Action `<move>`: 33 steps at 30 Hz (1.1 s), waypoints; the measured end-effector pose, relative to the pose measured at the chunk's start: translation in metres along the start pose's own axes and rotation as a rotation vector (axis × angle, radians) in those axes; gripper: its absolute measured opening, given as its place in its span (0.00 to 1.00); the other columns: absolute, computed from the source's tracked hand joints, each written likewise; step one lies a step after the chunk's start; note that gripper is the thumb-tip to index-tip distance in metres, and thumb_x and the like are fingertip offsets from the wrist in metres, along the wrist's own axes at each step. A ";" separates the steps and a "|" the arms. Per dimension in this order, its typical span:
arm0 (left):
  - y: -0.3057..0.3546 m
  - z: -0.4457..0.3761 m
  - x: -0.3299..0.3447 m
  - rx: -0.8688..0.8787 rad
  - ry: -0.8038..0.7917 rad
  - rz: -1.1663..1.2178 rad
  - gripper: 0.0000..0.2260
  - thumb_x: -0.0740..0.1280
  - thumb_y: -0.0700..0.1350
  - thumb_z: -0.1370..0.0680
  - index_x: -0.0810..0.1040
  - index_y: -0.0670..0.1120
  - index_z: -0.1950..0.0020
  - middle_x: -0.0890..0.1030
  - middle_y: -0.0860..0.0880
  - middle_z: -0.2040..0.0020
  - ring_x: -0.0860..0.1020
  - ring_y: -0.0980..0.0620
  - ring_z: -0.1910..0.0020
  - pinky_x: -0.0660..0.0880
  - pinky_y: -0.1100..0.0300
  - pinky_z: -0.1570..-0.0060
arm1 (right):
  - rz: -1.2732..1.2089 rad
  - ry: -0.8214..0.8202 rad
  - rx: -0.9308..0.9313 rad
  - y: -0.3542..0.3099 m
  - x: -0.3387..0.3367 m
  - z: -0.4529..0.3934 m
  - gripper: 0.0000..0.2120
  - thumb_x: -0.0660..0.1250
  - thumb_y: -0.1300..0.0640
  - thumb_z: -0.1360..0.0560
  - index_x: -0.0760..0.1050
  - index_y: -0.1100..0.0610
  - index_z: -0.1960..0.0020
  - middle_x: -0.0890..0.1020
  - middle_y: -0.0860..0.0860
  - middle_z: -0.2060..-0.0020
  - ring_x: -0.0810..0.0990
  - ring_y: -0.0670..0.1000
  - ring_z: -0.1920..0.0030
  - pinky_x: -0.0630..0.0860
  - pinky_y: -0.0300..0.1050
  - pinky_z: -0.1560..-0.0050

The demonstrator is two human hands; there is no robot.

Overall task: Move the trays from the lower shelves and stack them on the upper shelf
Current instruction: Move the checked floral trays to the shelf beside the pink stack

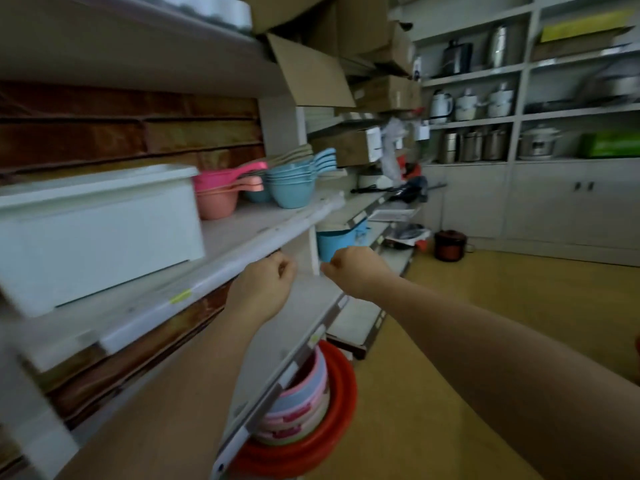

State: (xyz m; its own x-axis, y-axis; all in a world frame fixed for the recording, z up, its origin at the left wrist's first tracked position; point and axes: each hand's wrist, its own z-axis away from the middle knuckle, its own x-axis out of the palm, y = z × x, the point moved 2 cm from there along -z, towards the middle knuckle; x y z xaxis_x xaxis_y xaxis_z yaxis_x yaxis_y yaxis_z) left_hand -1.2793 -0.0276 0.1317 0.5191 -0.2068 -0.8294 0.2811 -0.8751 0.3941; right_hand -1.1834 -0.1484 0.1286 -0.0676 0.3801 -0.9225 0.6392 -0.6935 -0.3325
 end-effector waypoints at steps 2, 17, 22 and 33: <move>0.029 -0.011 0.024 0.032 -0.028 0.009 0.14 0.56 0.51 0.19 0.77 0.45 0.46 0.81 0.43 0.47 0.77 0.42 0.47 0.71 0.54 0.50 | 0.010 -0.002 0.045 0.040 -0.010 0.003 0.17 0.54 0.47 0.19 0.72 0.58 0.56 0.73 0.54 0.58 0.75 0.56 0.51 0.66 0.44 0.57; 0.247 -0.111 0.207 0.090 -0.136 -0.001 0.15 0.52 0.50 0.18 0.75 0.43 0.47 0.79 0.42 0.48 0.72 0.47 0.54 0.66 0.57 0.59 | -0.038 0.032 0.220 0.331 -0.068 -0.039 0.14 0.55 0.50 0.19 0.73 0.58 0.53 0.74 0.52 0.64 0.75 0.54 0.59 0.69 0.43 0.63; 0.279 -0.155 0.261 0.110 -0.185 0.005 0.16 0.52 0.50 0.18 0.76 0.43 0.45 0.79 0.42 0.47 0.75 0.43 0.48 0.69 0.55 0.55 | -0.015 0.046 0.292 0.395 -0.068 -0.067 0.16 0.54 0.50 0.19 0.72 0.60 0.56 0.74 0.54 0.64 0.74 0.54 0.61 0.68 0.42 0.66; 0.300 -0.329 0.386 0.176 -0.210 0.041 0.14 0.53 0.50 0.18 0.75 0.45 0.49 0.77 0.46 0.55 0.72 0.48 0.57 0.65 0.58 0.60 | -0.005 0.053 0.377 0.503 -0.050 -0.223 0.15 0.56 0.51 0.20 0.71 0.57 0.60 0.71 0.50 0.68 0.75 0.54 0.61 0.69 0.43 0.63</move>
State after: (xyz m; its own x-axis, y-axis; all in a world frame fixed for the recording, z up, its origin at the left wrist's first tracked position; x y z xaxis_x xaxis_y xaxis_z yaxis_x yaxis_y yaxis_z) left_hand -0.7289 -0.2263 0.0602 0.3435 -0.3134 -0.8853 0.1091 -0.9230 0.3690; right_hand -0.6874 -0.3802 0.0513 -0.0236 0.4080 -0.9127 0.3110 -0.8646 -0.3946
